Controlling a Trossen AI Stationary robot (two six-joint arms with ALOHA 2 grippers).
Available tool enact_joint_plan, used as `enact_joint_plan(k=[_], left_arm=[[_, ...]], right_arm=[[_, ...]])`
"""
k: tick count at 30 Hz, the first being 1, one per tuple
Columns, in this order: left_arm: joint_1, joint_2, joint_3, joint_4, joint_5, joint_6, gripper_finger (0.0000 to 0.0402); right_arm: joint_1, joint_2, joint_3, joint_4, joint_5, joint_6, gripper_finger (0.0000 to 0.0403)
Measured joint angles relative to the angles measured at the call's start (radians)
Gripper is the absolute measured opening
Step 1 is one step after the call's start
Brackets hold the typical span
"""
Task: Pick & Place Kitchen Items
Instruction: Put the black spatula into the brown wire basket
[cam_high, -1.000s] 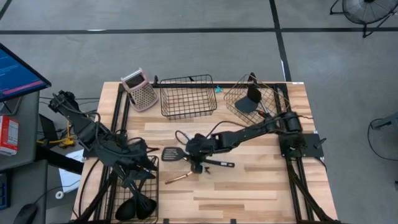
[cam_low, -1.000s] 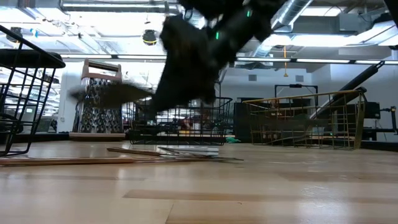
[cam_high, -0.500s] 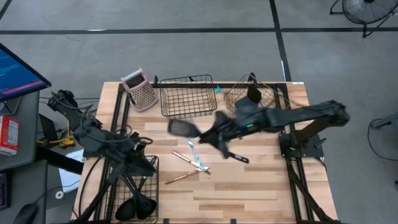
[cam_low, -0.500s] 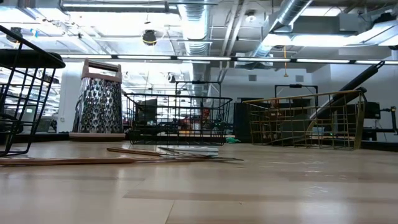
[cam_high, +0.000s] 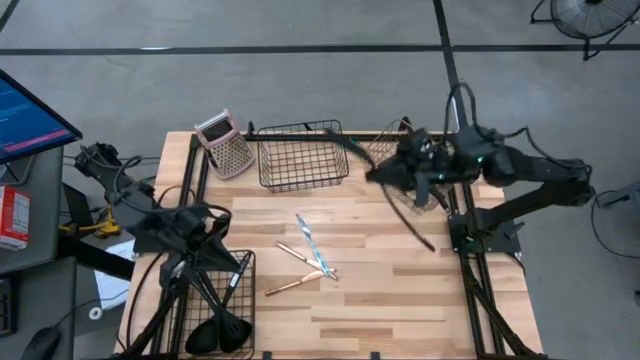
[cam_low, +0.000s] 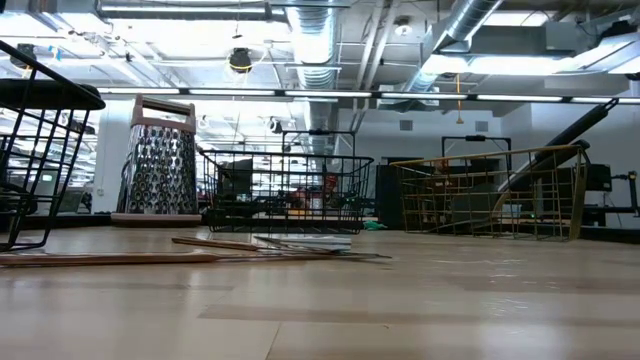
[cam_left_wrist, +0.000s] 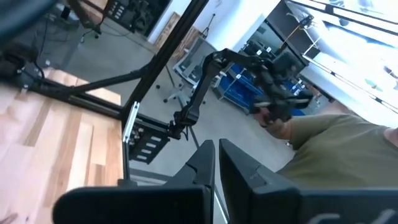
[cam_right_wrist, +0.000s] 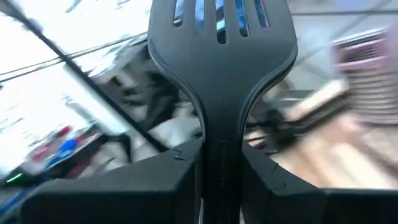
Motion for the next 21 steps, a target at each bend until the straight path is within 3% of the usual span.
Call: enact_joint_plan(k=[6, 12, 16, 21], left_arm=[[0.0, -0.006, 0.0, 0.008, 0.0, 0.008, 0.0005], [0.0, -0.006, 0.0, 0.01, 0.0, 0.008, 0.0004], [0.0, -0.006, 0.0, 0.01, 0.001, 0.008, 0.0004], [0.0, -0.006, 0.0, 0.009, 0.001, 0.008, 0.0004]], right_arm=[[-0.183, -0.064, 0.0, -0.365, 0.094, -0.031, 0.0061], [-0.416, -0.034, 0.0, -0.754, 0.166, -0.087, 0.0061], [-0.521, 0.038, 0.0, -0.863, 0.158, -0.169, 0.0061], [-0.575, 0.157, 0.0, -0.925, 0.161, -0.268, 0.0061]])
